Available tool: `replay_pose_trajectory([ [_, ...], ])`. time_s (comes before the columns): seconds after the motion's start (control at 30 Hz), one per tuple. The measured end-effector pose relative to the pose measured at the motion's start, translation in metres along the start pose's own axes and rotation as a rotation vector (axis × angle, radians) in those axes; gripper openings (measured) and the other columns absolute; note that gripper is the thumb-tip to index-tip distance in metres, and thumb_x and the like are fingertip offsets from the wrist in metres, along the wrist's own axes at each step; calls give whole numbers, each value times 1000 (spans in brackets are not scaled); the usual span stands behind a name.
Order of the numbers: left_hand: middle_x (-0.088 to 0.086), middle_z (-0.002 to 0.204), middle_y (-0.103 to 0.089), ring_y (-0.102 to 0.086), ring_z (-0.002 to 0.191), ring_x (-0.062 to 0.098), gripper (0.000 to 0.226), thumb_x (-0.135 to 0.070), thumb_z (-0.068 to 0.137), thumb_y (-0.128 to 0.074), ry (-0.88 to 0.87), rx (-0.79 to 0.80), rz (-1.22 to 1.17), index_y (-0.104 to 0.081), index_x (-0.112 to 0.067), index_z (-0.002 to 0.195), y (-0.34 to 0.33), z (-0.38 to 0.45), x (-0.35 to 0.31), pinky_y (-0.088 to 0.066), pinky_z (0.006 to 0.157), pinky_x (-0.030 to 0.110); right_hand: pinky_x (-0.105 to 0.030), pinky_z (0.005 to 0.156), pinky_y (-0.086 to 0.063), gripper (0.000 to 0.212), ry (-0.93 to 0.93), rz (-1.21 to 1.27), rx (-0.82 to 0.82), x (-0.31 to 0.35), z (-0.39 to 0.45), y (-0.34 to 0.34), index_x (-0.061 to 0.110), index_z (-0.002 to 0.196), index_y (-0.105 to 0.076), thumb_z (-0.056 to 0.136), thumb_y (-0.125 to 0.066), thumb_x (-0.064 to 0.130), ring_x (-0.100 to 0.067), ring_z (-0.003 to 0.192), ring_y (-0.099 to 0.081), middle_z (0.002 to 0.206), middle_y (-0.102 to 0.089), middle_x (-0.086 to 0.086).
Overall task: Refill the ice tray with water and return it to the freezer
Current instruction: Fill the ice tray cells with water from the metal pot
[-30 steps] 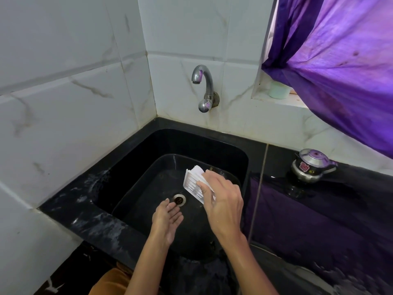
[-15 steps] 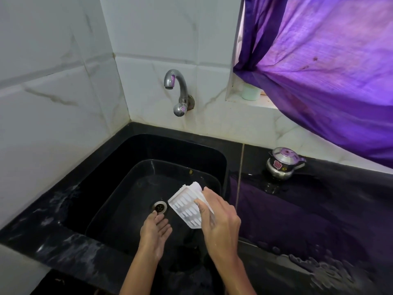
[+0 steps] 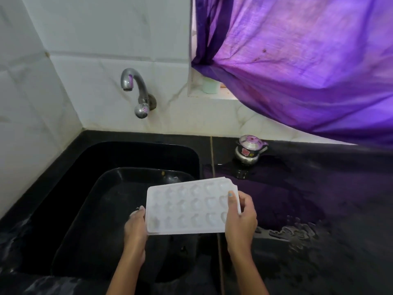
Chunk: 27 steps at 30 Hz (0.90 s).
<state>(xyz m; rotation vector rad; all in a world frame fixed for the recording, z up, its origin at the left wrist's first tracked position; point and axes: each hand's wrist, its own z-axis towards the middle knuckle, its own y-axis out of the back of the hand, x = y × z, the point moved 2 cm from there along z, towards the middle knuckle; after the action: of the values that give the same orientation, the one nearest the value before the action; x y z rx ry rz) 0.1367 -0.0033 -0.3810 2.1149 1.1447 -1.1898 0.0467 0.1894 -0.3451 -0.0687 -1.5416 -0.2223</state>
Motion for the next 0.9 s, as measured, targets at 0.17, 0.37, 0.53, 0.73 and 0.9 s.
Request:
replay_pose_trajectory([
  [0.17, 6, 107, -69, -64, 102, 24, 20, -18, 93, -55, -117, 153, 87, -65, -13, 109, -20, -5, -1, -50, 92, 40, -25, 64, -45, 7, -136, 3, -141, -13, 12, 39, 32, 91, -52, 91, -56, 27, -9, 84, -60, 94, -62, 9],
  [0.37, 7, 93, -73, -68, 88, 21, 11, -6, 88, -61, -123, 337, 132, -69, -12, 93, -47, -15, 12, -53, 71, 31, -24, 60, -44, 17, -175, -103, -211, -25, 24, 92, 24, 103, -60, 88, -53, 19, -7, 84, -60, 94, -63, 10],
  [0.53, 11, 98, -73, -68, 96, 28, 14, -4, 87, -62, -126, 399, 198, -69, -7, 99, -68, -24, 22, -52, 91, 46, -18, 58, -41, 23, -145, -333, -184, -35, 42, 121, 16, 107, -68, 89, -53, 15, -8, 78, -58, 94, -65, -1],
  [0.73, 10, 101, -73, -67, 99, 26, 21, 0, 89, -59, -177, 406, 255, -69, -6, 107, -100, -25, 25, -51, 94, 48, -28, 58, -41, 13, -149, -448, -114, -45, 78, 136, 13, 88, -71, 88, -58, 14, -16, 68, -59, 74, -68, -3],
  [0.9, 6, 96, -73, -68, 94, 22, 23, 2, 87, -59, -199, 337, 309, -70, -8, 104, -132, -25, 20, -54, 88, 41, -28, 63, -41, 12, -147, -469, -48, -45, 117, 140, 12, 83, -70, 88, -60, 16, -21, 75, -63, 75, -69, 0],
])
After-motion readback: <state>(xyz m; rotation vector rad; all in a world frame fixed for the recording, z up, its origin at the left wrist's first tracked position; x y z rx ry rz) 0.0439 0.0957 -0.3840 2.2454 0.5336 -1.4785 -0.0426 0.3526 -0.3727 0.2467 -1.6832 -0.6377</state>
